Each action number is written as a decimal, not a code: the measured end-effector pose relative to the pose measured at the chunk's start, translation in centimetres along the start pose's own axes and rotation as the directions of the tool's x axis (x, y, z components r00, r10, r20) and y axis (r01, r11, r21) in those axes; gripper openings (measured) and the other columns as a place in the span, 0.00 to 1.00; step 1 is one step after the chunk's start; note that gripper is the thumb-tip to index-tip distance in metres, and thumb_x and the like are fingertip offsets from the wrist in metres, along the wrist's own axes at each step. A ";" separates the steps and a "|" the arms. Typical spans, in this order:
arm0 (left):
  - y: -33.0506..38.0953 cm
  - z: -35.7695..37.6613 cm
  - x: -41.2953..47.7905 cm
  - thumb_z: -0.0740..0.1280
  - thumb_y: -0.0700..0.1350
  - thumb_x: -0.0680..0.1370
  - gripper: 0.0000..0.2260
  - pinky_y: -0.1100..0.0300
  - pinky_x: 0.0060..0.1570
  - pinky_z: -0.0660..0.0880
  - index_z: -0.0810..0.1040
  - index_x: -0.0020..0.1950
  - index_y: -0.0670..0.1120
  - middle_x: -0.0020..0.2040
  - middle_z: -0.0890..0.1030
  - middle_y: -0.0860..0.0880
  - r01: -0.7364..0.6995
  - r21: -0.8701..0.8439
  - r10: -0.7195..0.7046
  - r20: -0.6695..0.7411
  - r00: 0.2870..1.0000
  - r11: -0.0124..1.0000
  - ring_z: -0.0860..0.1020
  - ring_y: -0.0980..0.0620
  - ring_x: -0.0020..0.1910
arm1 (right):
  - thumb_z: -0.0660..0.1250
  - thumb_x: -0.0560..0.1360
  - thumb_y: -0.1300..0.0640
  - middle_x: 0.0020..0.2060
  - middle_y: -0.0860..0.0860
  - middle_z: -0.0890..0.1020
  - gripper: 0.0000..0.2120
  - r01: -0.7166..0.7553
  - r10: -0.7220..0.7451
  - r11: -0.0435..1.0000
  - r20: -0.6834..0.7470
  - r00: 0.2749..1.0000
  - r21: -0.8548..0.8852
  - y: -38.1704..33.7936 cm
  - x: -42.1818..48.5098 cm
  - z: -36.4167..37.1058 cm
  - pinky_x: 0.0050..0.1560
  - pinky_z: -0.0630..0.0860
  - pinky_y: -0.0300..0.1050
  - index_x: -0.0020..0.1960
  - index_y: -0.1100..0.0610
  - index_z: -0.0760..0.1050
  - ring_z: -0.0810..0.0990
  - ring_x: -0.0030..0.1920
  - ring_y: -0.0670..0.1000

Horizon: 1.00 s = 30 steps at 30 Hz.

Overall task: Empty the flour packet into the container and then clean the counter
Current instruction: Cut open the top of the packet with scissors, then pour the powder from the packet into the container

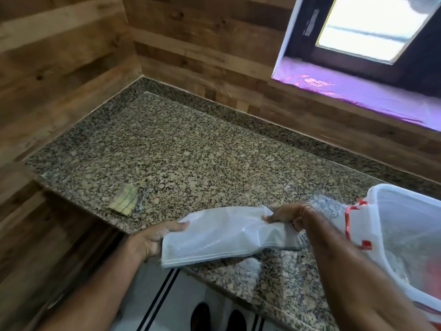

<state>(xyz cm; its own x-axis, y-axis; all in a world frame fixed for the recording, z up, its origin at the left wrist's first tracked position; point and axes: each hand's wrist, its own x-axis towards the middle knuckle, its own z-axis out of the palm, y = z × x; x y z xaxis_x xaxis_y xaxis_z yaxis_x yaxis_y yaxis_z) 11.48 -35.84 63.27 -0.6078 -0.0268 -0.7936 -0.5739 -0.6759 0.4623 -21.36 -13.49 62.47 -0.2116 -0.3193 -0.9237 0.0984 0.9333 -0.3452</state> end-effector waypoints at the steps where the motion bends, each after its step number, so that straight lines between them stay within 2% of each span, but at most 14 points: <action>1: 0.1 0.4 0.1 0.73 0.42 0.74 0.24 0.44 0.42 0.85 0.72 0.68 0.37 0.50 0.85 0.34 0.001 0.015 0.000 -0.035 0.999 1.000 0.86 0.39 0.43 | 0.74 0.76 0.53 0.60 0.61 0.84 0.25 0.005 -0.004 1.000 -0.030 1.000 0.009 0.2 0.4 -0.1 0.55 0.82 0.67 0.70 0.56 0.72 0.86 0.51 0.61; 3: 0.1 0.1 0.4 0.69 0.40 0.76 0.22 0.45 0.39 0.85 0.72 0.69 0.39 0.49 0.85 0.35 -0.020 0.031 0.022 -0.091 0.996 0.999 0.86 0.40 0.41 | 0.75 0.75 0.56 0.56 0.62 0.85 0.24 0.028 -0.022 0.996 -0.078 0.997 0.081 0.6 1.2 -0.1 0.54 0.82 0.69 0.68 0.60 0.73 0.87 0.46 0.61; 5: 0.5 0.3 -0.2 0.71 0.40 0.74 0.26 0.45 0.39 0.85 0.71 0.72 0.40 0.54 0.84 0.34 -0.028 0.078 0.035 -0.092 0.995 0.997 0.86 0.40 0.42 | 0.74 0.76 0.56 0.57 0.62 0.84 0.23 0.023 -0.006 0.994 -0.150 0.989 0.109 0.2 0.3 0.8 0.53 0.82 0.69 0.67 0.62 0.73 0.86 0.46 0.61; 9: 1.2 0.3 -1.0 0.72 0.43 0.72 0.29 0.48 0.36 0.84 0.72 0.71 0.37 0.50 0.85 0.34 -0.047 0.130 0.060 -0.097 0.993 0.990 0.86 0.41 0.40 | 0.71 0.79 0.56 0.55 0.60 0.84 0.18 0.061 -0.037 0.994 -0.251 0.967 0.090 -1.9 -1.8 1.6 0.44 0.86 0.59 0.65 0.64 0.75 0.84 0.46 0.58; 12: 4.2 1.8 -2.8 0.71 0.45 0.72 0.25 0.51 0.33 0.84 0.74 0.66 0.36 0.44 0.87 0.37 -0.137 0.225 0.156 -0.069 0.985 0.965 0.86 0.42 0.36 | 0.72 0.78 0.53 0.46 0.55 0.82 0.10 0.149 -0.146 0.989 -0.351 0.925 -0.017 -3.6 -5.7 -0.4 0.29 0.81 0.45 0.53 0.59 0.79 0.81 0.38 0.53; 13: 5.7 2.7 -3.7 0.71 0.46 0.72 0.26 0.51 0.34 0.84 0.73 0.67 0.36 0.45 0.87 0.37 -0.177 0.259 0.197 -0.055 0.979 0.949 0.86 0.42 0.37 | 0.72 0.78 0.52 0.45 0.55 0.82 0.10 0.189 -0.195 0.981 -0.379 0.905 -0.053 -4.3 -7.7 -1.3 0.32 0.80 0.45 0.51 0.59 0.79 0.80 0.39 0.53; 16: 10.1 6.6 -6.0 0.70 0.46 0.71 0.24 0.52 0.32 0.83 0.75 0.66 0.40 0.47 0.87 0.37 -0.321 0.280 0.330 0.014 0.944 0.905 0.86 0.43 0.37 | 0.71 0.77 0.46 0.51 0.57 0.85 0.19 0.299 -0.355 0.935 -0.489 0.797 -0.192 -5.1 -15.0 -4.4 0.45 0.80 0.51 0.57 0.62 0.81 0.81 0.44 0.54; 17: 11.5 8.6 -6.8 0.69 0.46 0.72 0.22 0.54 0.31 0.83 0.76 0.64 0.41 0.46 0.87 0.39 -0.373 0.285 0.374 0.052 0.926 0.883 0.86 0.44 0.36 | 0.71 0.77 0.46 0.51 0.56 0.85 0.19 0.340 -0.381 0.924 -0.519 0.765 -0.176 -4.9 -17.9 -5.3 0.42 0.80 0.47 0.56 0.62 0.81 0.81 0.44 0.53; 20: 14.7 15.3 -8.7 0.66 0.44 0.78 0.13 0.56 0.31 0.83 0.77 0.61 0.41 0.43 0.88 0.43 -0.513 0.275 0.498 0.126 0.858 0.813 0.86 0.48 0.35 | 0.71 0.79 0.55 0.41 0.49 0.84 0.07 0.526 -0.448 0.850 -0.581 0.679 -0.040 -3.0 -25.7 -8.9 0.30 0.80 0.35 0.55 0.56 0.80 0.81 0.39 0.48; 23: 15.8 22.7 -9.3 0.68 0.43 0.78 0.12 0.59 0.32 0.82 0.78 0.60 0.42 0.44 0.88 0.46 -0.640 0.232 0.598 0.231 0.768 0.732 0.86 0.51 0.36 | 0.71 0.79 0.57 0.34 0.48 0.86 0.05 0.654 -0.491 0.756 -0.693 0.528 -0.037 0.8 -31.6 -12.2 0.31 0.79 0.38 0.49 0.58 0.82 0.80 0.33 0.49; 26: 15.0 29.9 -8.6 0.82 0.49 0.65 0.28 0.59 0.35 0.82 0.77 0.61 0.44 0.46 0.87 0.46 -0.742 0.160 0.666 0.350 0.659 0.651 0.86 0.52 0.39 | 0.68 0.81 0.56 0.43 0.54 0.87 0.08 0.719 -0.455 0.695 -0.774 0.440 0.000 6.4 -35.0 -15.4 0.40 0.82 0.44 0.54 0.61 0.82 0.82 0.38 0.52; 27: 14.2 32.0 -7.8 0.82 0.48 0.64 0.28 0.59 0.35 0.82 0.77 0.61 0.44 0.46 0.87 0.47 -0.768 0.143 0.688 0.365 0.627 0.624 0.86 0.52 0.39 | 0.68 0.81 0.56 0.47 0.56 0.86 0.10 0.743 -0.448 0.670 -0.795 0.409 0.005 8.4 -35.7 -16.3 0.42 0.83 0.46 0.57 0.62 0.82 0.82 0.40 0.53; 28: 13.3 34.1 -6.9 0.79 0.44 0.69 0.22 0.59 0.36 0.82 0.77 0.60 0.45 0.46 0.86 0.48 -0.798 0.148 0.718 0.363 0.593 0.584 0.85 0.52 0.39 | 0.68 0.81 0.56 0.48 0.55 0.87 0.11 0.764 -0.442 0.646 -0.812 0.381 0.007 10.5 -36.2 -17.2 0.44 0.83 0.47 0.59 0.62 0.82 0.83 0.41 0.52; 30: 11.0 37.8 -4.5 0.75 0.38 0.75 0.15 0.58 0.37 0.82 0.78 0.59 0.46 0.45 0.87 0.50 -0.837 0.167 0.762 0.351 0.544 0.521 0.84 0.53 0.40 | 0.67 0.81 0.57 0.40 0.49 0.88 0.08 0.799 -0.425 0.601 -0.836 0.347 0.026 14.6 -36.0 -18.9 0.38 0.83 0.41 0.56 0.60 0.82 0.85 0.35 0.45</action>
<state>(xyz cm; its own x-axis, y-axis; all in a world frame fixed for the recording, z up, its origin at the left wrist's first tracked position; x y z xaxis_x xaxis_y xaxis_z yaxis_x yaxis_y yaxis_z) -12.86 -15.28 86.92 -0.9608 -0.2709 0.0596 0.1185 -0.2068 0.9712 -30.67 14.69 93.83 -0.9284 -0.3698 -0.0347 -0.0848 0.3019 -0.9495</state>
